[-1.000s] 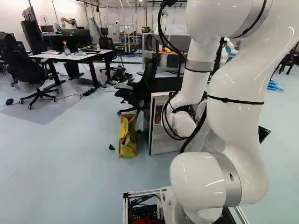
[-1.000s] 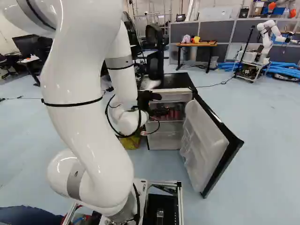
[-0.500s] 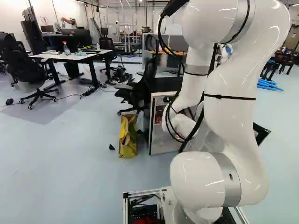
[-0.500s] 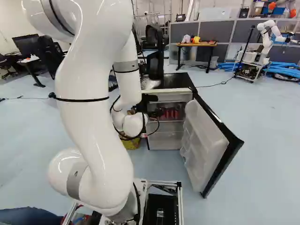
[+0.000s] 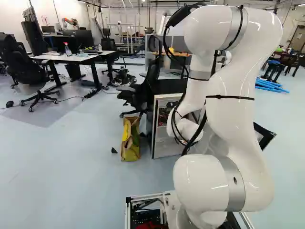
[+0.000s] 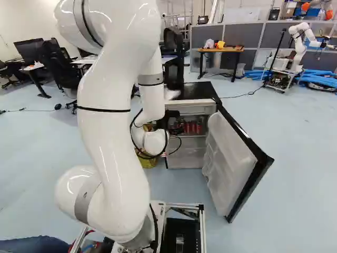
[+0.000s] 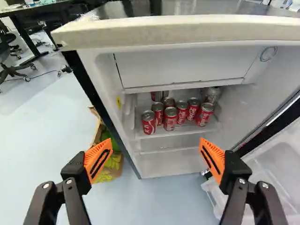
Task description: Grab a drink from the fridge
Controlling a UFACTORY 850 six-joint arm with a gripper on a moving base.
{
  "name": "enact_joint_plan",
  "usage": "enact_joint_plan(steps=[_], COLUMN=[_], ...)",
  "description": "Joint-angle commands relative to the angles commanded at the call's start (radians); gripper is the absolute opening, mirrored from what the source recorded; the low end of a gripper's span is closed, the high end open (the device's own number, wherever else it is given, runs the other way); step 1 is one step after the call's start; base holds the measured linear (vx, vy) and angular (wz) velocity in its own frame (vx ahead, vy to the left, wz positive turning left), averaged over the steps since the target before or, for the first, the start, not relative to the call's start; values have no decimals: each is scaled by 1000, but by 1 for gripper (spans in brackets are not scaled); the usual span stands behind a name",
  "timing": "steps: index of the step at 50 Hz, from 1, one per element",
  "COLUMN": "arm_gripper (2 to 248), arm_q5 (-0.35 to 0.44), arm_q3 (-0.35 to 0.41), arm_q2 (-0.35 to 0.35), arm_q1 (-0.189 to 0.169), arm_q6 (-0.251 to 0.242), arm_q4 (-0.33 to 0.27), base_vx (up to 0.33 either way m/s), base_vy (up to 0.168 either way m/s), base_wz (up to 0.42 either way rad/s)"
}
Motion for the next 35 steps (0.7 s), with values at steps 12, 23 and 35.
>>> enact_joint_plan(steps=[12,23,35], arm_gripper=[247,247,247], arm_q5=[0,5,20], arm_q3=[-33,-72,-116], arm_q2=[-53,-105,-162], arm_q1=[-24,-43,-62], arm_q6=[0,0,0], arm_q4=[0,0,0], base_vx=[0,0,0], base_vy=[0,0,0], base_wz=[0,0,0])
